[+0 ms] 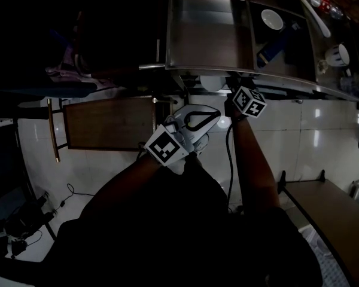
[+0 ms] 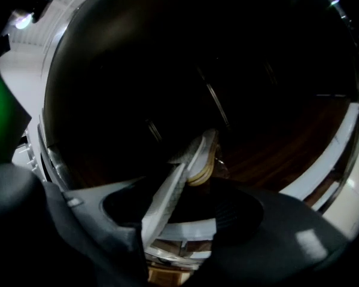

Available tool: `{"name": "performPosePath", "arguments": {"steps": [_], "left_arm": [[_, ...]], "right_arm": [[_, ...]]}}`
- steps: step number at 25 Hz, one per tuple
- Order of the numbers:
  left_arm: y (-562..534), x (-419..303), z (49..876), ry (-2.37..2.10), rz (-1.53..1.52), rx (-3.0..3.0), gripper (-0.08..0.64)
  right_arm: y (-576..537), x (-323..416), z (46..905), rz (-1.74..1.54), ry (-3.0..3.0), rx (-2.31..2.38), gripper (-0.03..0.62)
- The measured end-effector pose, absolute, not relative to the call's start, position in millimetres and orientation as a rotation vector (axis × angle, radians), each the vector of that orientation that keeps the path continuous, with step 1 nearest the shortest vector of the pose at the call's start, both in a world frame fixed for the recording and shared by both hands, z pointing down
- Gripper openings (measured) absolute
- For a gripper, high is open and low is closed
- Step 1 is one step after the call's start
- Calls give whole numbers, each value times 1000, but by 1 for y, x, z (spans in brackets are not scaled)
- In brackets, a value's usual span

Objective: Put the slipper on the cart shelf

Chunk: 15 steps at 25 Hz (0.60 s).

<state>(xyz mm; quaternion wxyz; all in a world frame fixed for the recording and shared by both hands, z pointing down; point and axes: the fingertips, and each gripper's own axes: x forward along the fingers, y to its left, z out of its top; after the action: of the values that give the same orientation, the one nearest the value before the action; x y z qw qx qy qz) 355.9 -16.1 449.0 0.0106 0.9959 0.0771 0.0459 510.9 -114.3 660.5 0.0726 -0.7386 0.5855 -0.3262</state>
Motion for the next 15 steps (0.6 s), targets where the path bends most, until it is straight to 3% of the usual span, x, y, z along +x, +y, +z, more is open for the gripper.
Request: {"name": "performPosePath", "arguments": {"steps": [7,15], "left_arm": [[-18,348,437,212,122,3118,3],[-25,327,421,135,108,3110,3]], "right_arm": [[-70,504,627,-940,1724,-2184,288],[-37,428,550,-764,2067,-2056,282]]}}
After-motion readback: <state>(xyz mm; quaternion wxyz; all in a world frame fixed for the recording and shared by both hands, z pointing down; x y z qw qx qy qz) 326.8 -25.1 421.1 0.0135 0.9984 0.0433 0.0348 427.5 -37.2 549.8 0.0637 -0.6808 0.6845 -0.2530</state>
